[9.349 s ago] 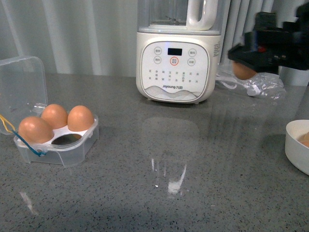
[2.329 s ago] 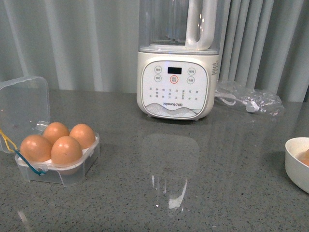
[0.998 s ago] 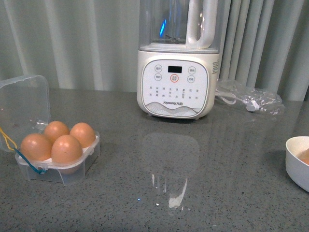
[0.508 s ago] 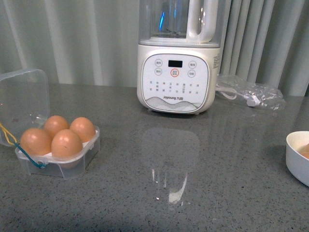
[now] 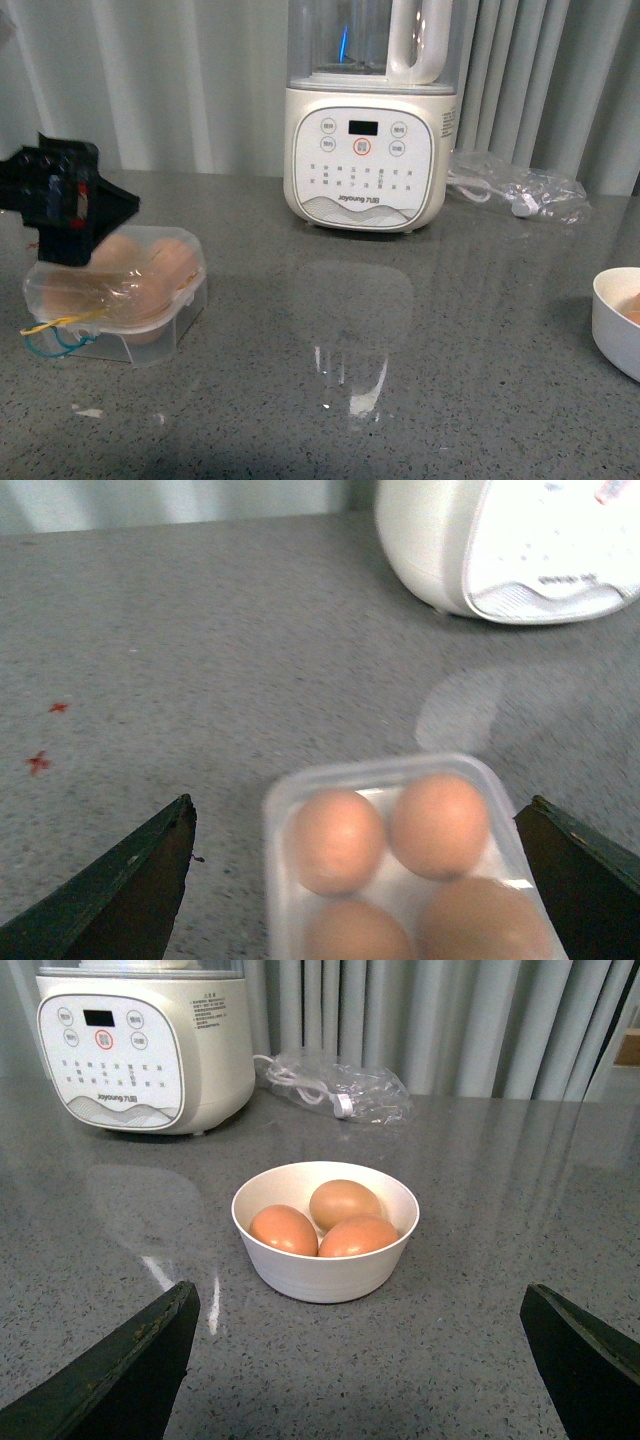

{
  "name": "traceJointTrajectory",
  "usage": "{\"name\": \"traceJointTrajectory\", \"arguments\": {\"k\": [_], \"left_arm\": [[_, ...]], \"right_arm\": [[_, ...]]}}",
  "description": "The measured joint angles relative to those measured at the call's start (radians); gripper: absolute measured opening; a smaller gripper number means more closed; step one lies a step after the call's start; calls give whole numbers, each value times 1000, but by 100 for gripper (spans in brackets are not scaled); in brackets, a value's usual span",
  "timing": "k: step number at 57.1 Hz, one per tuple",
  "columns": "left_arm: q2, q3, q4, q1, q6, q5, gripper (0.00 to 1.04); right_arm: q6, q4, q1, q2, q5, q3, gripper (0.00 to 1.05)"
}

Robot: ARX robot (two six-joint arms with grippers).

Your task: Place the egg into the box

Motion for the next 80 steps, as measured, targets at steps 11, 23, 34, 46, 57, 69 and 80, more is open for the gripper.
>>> {"name": "traceJointTrajectory", "arguments": {"k": [11, 23, 34, 46, 57, 69, 80], "left_arm": [[-62, -10, -100, -51, 172, -3, 98], [-115, 46, -166, -28, 167, -8, 98], [-211, 89, -249, 37, 84, 16, 98], [-362, 94, -349, 129, 51, 5, 98], [-554, 41, -457, 163, 86, 39, 98], [-664, 3, -518, 206, 87, 52, 98], [-738, -135, -350, 190, -42, -51, 78]], "right_arm": [[0, 0, 0, 0, 0, 0, 98], [0, 0, 0, 0, 0, 0, 98], [0, 0, 0, 0, 0, 0, 98], [0, 0, 0, 0, 0, 0, 98], [0, 0, 0, 0, 0, 0, 98], [0, 0, 0, 0, 0, 0, 98], [0, 0, 0, 0, 0, 0, 98]]}}
